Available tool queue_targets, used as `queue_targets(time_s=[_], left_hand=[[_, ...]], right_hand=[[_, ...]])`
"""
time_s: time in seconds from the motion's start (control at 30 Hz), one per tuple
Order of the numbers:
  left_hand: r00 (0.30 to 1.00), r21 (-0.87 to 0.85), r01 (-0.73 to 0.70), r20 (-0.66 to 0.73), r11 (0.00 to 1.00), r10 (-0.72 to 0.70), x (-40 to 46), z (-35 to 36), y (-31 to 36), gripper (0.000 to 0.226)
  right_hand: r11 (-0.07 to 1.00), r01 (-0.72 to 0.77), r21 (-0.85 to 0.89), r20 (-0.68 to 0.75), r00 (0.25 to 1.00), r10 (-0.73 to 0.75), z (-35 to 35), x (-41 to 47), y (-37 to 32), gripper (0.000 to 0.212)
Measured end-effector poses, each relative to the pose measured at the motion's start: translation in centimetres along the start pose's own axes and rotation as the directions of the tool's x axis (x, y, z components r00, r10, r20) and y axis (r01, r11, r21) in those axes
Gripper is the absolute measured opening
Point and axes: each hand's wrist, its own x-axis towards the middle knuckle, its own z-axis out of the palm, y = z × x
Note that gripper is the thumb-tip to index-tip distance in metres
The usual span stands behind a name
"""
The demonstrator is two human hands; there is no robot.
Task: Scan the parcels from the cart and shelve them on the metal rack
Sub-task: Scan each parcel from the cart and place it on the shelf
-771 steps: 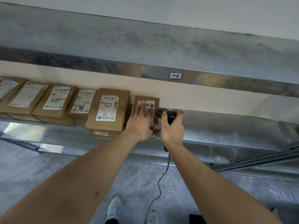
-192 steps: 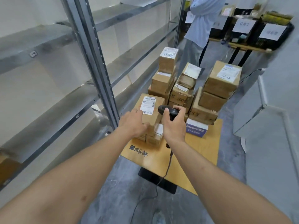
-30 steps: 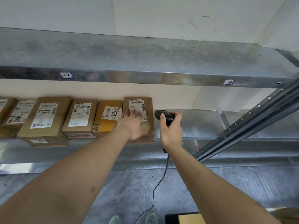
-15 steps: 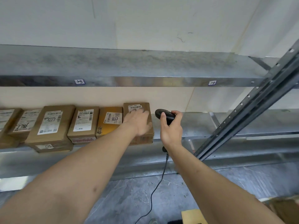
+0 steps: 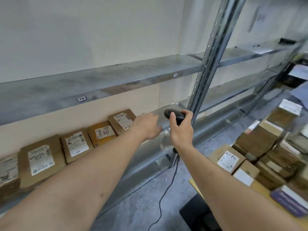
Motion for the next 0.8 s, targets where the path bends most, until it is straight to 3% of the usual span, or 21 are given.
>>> queue_targets(time_s=[0.4, 0.8], left_hand=[[0.933, 0.030, -0.359, 0.035, 0.933, 0.358, -2.0, 1.5, 15.0, 0.051], [0.891, -0.047, -0.421, 0.166, 0.906, 0.423, -2.7, 8.7, 32.2, 0.056]], right_hand=[[0.991, -0.130, -0.038, -0.320, 0.941, 0.111, -14.8, -6.0, 5.1, 0.028], [0.962, -0.269, -0.043, -0.415, 0.881, 0.227, -30.1, -7.6, 14.7, 0.027]])
